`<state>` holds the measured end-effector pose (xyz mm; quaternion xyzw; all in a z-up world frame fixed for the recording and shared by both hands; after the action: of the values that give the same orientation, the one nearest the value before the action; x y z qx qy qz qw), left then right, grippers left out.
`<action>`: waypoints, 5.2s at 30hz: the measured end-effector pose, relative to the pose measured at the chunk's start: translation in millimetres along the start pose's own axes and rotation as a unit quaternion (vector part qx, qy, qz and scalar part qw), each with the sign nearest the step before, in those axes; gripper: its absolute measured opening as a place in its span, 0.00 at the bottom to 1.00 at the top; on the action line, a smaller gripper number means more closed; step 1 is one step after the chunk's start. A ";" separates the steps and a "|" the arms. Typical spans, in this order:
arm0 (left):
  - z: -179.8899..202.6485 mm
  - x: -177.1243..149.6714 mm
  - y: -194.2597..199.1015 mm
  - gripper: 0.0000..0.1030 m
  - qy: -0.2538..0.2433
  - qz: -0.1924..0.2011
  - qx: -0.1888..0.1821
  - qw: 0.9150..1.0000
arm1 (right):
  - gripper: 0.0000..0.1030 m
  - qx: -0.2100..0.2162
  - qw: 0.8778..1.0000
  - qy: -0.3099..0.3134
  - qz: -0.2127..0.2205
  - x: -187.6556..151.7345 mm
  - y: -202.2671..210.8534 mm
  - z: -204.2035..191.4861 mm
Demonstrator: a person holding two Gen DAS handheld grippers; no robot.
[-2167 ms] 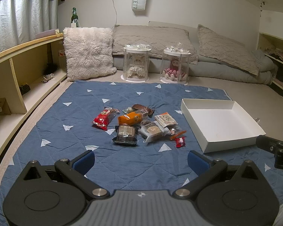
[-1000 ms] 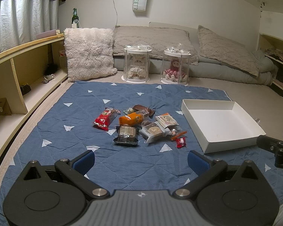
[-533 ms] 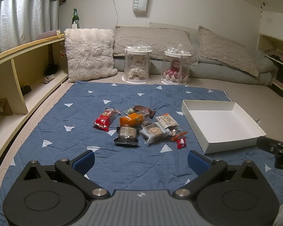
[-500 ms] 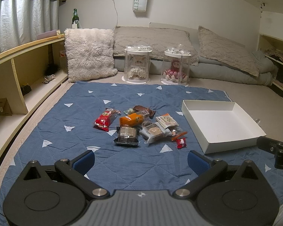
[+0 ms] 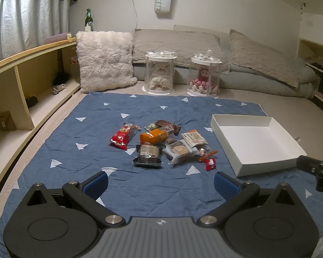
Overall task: Organize snacks
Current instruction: 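Grasp the red candy with the right gripper while the left grasps the dark pastry, then carry the red candy with the right tool while the left carries the dark pastry into the white box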
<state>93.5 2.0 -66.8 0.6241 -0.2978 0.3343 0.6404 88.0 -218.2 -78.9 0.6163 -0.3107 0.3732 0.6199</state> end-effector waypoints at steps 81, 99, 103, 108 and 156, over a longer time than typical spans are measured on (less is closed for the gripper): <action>-40.7 18.2 -303.2 0.76 0.026 -0.243 0.021 0.969 | 0.29 0.050 0.937 -0.048 -0.342 -39.5 -293.2 -75.9; -34.6 12.1 -313.0 0.56 0.006 -0.259 0.039 0.965 | 0.27 0.089 0.943 -0.061 -0.314 -21.9 -266.3 -52.7; -33.4 15.3 -300.2 0.55 0.012 -0.254 0.035 0.966 | 0.27 0.092 0.944 -0.059 -0.312 -22.2 -262.4 -54.0; -39.4 27.9 -279.3 0.54 0.034 -0.229 0.038 0.972 | 0.27 0.102 0.948 -0.050 -0.298 -15.2 -253.0 -58.9; 247.3 38.8 -282.7 0.54 0.182 -0.204 -0.231 0.934 | 0.27 -0.052 0.971 -0.156 -0.172 -15.7 -177.6 202.0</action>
<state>351.7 -242.0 -194.6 0.4349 -0.1114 0.2260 0.8645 245.0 -413.8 -177.1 0.6782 -0.3119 0.1429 0.6499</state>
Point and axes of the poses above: each gripper's, at about its wrist camera, not at the fingertips, and y roughly against the way its jaws point, z to its right, x to its top, the point moved 10 cm from there along -y, roughly the way its jaws point, and after that the axes turned 2 degrees about y, right-handed, at the moved point
